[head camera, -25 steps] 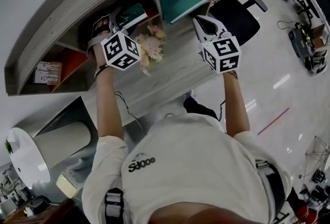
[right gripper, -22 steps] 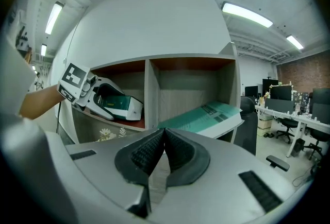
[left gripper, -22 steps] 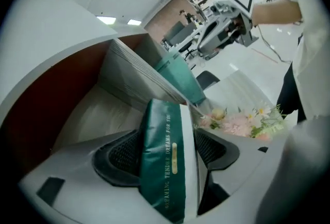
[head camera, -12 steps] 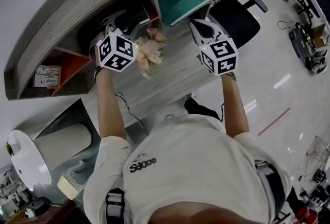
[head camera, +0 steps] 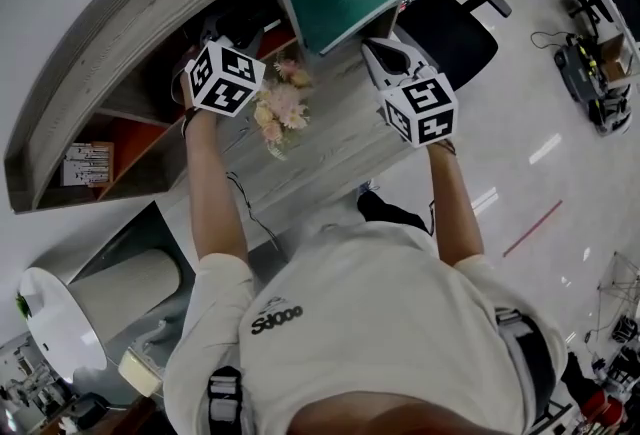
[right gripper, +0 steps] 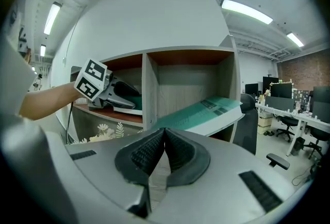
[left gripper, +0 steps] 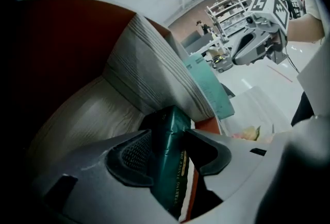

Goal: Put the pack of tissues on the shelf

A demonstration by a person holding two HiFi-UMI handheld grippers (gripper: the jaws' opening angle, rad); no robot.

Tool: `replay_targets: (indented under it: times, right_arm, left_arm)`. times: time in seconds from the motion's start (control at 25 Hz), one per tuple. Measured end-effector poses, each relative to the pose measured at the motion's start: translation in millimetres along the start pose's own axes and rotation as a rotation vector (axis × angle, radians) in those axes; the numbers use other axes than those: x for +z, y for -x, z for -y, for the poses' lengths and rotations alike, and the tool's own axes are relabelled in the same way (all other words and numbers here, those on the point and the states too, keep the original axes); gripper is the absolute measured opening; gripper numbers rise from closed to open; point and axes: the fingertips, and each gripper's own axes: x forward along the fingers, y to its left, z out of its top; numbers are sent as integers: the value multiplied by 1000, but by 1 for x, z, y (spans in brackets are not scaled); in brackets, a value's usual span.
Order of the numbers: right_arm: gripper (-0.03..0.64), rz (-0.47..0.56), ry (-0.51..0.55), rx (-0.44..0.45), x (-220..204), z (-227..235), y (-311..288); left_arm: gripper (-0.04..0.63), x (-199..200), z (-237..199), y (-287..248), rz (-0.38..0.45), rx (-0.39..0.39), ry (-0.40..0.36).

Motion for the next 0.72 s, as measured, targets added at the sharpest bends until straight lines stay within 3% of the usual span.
replay_targets:
  times: [0.48,0.6,0.72]
  right_arm:
    - [-6,60,-27,-3,11,-8,34]
    - [-6,66,-13,-14,17,-16,51]
    - [-6,83,5,-39,26,-25,69]
  left_arm:
    - [219,2,-3,0,30,9,-2]
    - [225,7,-7,7,66,63,-4]
    - [225,22,-23,38,138,156,57]
